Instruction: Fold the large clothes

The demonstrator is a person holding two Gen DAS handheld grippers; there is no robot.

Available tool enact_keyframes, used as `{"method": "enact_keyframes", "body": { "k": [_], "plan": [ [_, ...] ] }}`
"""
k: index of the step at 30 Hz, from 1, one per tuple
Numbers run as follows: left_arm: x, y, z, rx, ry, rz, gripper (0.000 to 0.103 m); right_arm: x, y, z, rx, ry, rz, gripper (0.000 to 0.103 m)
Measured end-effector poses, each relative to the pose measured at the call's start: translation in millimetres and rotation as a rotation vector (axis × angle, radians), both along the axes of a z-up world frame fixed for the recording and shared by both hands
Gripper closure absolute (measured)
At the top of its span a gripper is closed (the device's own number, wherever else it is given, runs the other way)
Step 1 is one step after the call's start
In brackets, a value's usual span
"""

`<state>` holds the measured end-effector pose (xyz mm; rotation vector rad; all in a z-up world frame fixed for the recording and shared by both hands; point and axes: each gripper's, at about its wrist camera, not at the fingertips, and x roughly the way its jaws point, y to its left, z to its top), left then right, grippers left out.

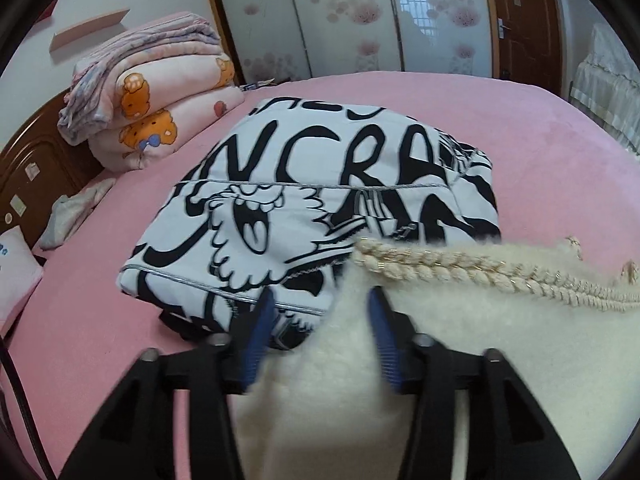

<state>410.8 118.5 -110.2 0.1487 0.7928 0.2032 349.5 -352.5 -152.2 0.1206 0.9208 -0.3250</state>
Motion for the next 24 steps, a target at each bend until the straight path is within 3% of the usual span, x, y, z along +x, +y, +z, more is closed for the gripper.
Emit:
{"method": "enact_keyframes", "body": {
  "k": [2,7,11,16,18,20,24],
  "plan": [
    [-5,9,9,-0.022,-0.013,0.015,0.034,-7,-5,7,0.032,-0.022,-0.005,0.071],
    [-50,3,34,-0.066,-0.073,0.002,0.034,-35,-2,38,0.147,-0.132,-0.006,0.07],
    [-94,-38,35,-0.132,-0.052,-0.13,0.034,-46,54,46,0.188,-0.119,0.117,0.071],
    [-128,-92,8,-0.179,0.005,-0.224,0.036,-64,148,36,0.256,-0.085,0.313,0.071],
    [-128,-105,-14,-0.186,0.068,-0.222,0.047,-68,174,25,0.231,-0.068,0.345,0.071],
    [-126,-111,-40,-0.203,0.159,-0.207,0.051,-67,178,12,0.2,-0.041,0.332,0.07],
    [-137,-118,-53,-0.136,0.113,-0.232,0.051,-70,136,-7,0.066,-0.009,0.196,0.071]
  ]
}}
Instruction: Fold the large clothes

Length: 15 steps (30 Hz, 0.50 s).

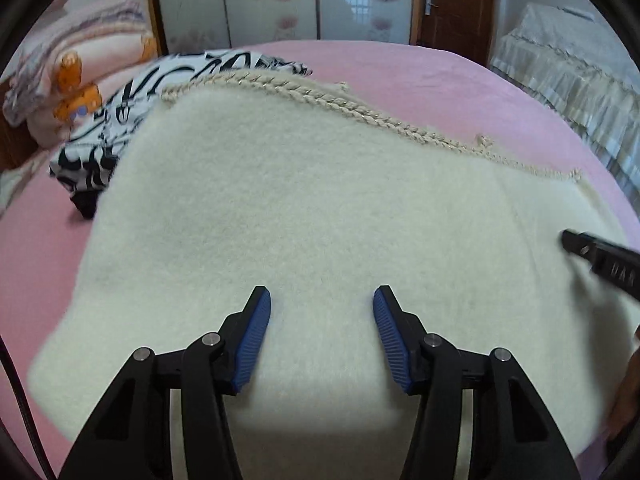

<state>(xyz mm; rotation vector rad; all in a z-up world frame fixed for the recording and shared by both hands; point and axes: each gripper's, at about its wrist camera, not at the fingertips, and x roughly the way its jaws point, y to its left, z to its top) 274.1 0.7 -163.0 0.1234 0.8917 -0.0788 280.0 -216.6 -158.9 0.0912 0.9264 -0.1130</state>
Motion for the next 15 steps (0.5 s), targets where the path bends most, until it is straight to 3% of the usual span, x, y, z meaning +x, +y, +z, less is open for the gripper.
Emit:
{"method": "enact_keyframes", "body": {
  "k": [4,7,15],
  "plan": [
    [0,-2,-2,0.005,0.001,-0.014,0.051,-23,-80,-8,-0.085,-0.011,-0.158,0.073],
    [-1,-1,-1,0.007,0.0,-0.01,0.05,-37,-113,-8,-0.055,-0.003,-0.173,0.094],
    [-8,0,5,-0.013,0.035,-0.004,0.044,-69,-125,12,0.013,-0.009,-0.125,0.088]
  ]
}}
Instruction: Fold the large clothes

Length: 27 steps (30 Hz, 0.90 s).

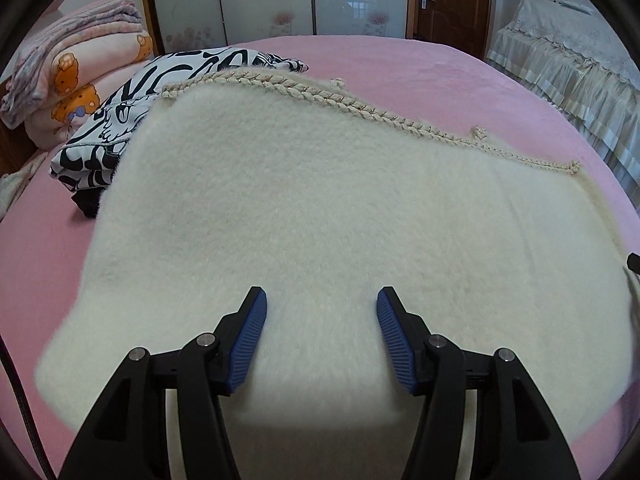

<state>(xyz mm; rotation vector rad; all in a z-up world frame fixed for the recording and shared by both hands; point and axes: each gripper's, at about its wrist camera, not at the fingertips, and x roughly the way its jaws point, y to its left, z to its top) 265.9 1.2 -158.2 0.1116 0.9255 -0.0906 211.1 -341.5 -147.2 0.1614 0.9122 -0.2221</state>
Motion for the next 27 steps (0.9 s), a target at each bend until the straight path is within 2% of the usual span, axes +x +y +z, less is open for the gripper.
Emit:
{"method": "enact_keyframes", "body": {
  "k": [4,6,11,15,20,27],
  "plan": [
    [-10,4,5,0.0,0.003,-0.008,0.037,-11,-2,-3,-0.018,0.023,-0.004,0.078],
    [-14,8,7,-0.008,0.01,-0.002,0.033,-13,-2,-7,-0.017,0.042,-0.008,0.077],
    [-25,21,15,-0.043,0.058,0.02,0.032,-17,-6,-10,0.016,0.046,-0.043,0.07],
    [-34,32,25,-0.039,0.089,0.042,0.032,-18,-5,-11,0.016,0.048,-0.061,0.069],
    [-46,45,43,-0.068,0.11,0.064,0.032,-26,9,5,-0.032,0.011,-0.074,0.069],
    [-65,51,73,-0.095,0.158,0.088,0.032,-34,46,44,0.002,-0.059,-0.022,0.069]
  ]
}}
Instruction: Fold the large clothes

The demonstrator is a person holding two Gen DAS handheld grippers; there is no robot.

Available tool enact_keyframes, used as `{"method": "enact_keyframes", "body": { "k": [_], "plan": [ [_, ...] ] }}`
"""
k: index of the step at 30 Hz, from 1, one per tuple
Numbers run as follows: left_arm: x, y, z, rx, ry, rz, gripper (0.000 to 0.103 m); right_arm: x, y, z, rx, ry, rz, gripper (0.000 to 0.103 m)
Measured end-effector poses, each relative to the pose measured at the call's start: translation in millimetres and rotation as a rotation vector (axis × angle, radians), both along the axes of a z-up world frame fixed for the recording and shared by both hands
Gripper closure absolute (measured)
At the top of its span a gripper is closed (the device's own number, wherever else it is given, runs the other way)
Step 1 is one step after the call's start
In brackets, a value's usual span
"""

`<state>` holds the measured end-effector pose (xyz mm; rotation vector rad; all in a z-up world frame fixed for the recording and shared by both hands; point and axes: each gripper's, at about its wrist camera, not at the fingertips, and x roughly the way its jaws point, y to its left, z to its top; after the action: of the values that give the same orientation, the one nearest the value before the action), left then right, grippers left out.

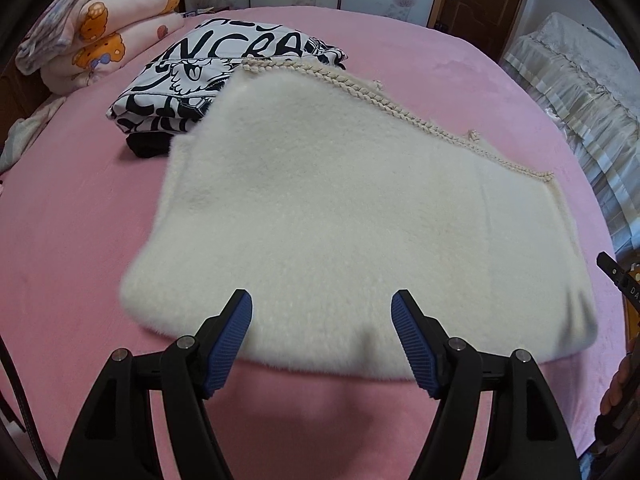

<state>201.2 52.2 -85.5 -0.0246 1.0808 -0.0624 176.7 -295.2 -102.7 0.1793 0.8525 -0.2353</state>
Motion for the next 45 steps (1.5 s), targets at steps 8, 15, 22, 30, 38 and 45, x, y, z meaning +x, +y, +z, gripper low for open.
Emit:
{"method": "enact_keyframes", "body": {
  "k": [8,15,22,30,38,45],
  "plan": [
    [-25,5,31,-0.033,-0.017,0.003,0.032,-19,54,40,0.026,-0.067,0.098,0.069],
    [-50,22,45,-0.04,-0.029,0.019,0.032,-41,90,55,0.066,-0.106,0.145,0.067],
    [-66,42,22,-0.055,0.007,0.04,0.03,-64,121,49,0.033,-0.122,0.159,0.058],
    [-71,65,-34,-0.197,0.089,0.101,0.03,-78,140,18,0.021,-0.098,0.159,0.053],
    [-60,71,-72,-0.362,0.124,0.123,0.03,-71,143,-16,0.088,-0.034,0.159,0.053],
    [-41,88,-89,-0.472,0.075,0.164,0.03,-61,146,-35,0.113,-0.01,0.157,0.053]
  ]
}}
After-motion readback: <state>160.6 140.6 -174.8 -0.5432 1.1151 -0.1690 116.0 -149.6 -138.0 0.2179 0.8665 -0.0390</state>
